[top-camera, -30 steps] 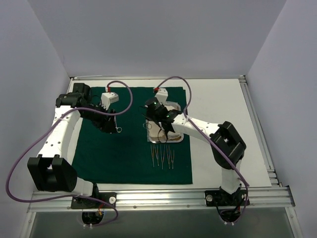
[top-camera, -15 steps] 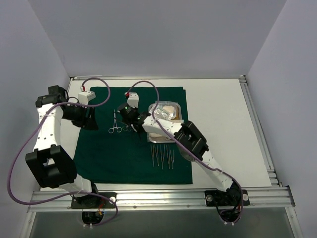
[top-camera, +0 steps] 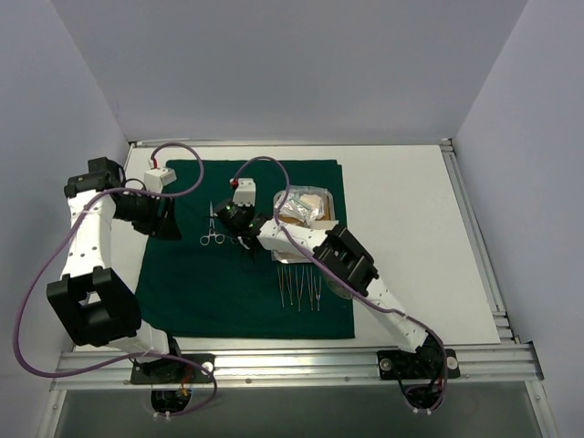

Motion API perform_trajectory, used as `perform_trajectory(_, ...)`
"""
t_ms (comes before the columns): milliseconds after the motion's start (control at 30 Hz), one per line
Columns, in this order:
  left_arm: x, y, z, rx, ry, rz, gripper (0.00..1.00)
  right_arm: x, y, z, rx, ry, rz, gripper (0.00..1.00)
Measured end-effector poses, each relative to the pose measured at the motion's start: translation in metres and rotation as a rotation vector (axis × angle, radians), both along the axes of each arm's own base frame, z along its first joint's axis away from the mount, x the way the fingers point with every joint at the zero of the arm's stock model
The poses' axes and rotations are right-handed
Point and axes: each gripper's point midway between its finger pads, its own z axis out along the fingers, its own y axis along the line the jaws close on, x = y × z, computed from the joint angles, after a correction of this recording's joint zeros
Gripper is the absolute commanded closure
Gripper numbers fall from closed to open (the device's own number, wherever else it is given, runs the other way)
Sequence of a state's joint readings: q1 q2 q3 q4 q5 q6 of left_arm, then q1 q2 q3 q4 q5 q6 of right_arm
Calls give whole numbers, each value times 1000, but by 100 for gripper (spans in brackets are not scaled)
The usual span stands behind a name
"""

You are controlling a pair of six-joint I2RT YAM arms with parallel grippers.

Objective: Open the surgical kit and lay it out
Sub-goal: Place the medical item in the surgical kit.

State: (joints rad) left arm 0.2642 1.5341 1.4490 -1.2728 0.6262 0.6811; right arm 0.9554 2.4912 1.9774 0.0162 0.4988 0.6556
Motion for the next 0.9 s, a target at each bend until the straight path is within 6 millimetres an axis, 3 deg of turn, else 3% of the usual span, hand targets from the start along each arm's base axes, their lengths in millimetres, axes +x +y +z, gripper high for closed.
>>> perform_trajectory(67, 0, 0, 1, 2, -3, -3, 31, 2, 0, -1, 3, -8, -9, 100)
perform_trajectory(233, -1, 0, 2, 2, -4, -9, 31, 4, 1, -5, 22, -13, -27, 71)
perform_trajectory(533, -2, -1, 7, -9, -3, -7, 31, 1, 6, 6, 45, -18, 30, 65)
perform_trajectory(600, -1, -1, 8, -12, -8, -8, 31, -1, 9, 21, 42, -21, 76, 64)
perform_trajectory(733, -1, -2, 8, -16, -8, -8, 31, -10, 4, 80, 47, -47, 179, 65)
perform_trajectory(900, -1, -3, 9, -22, -7, -3, 31, -22, -44, 159, 86, -80, 246, 68)
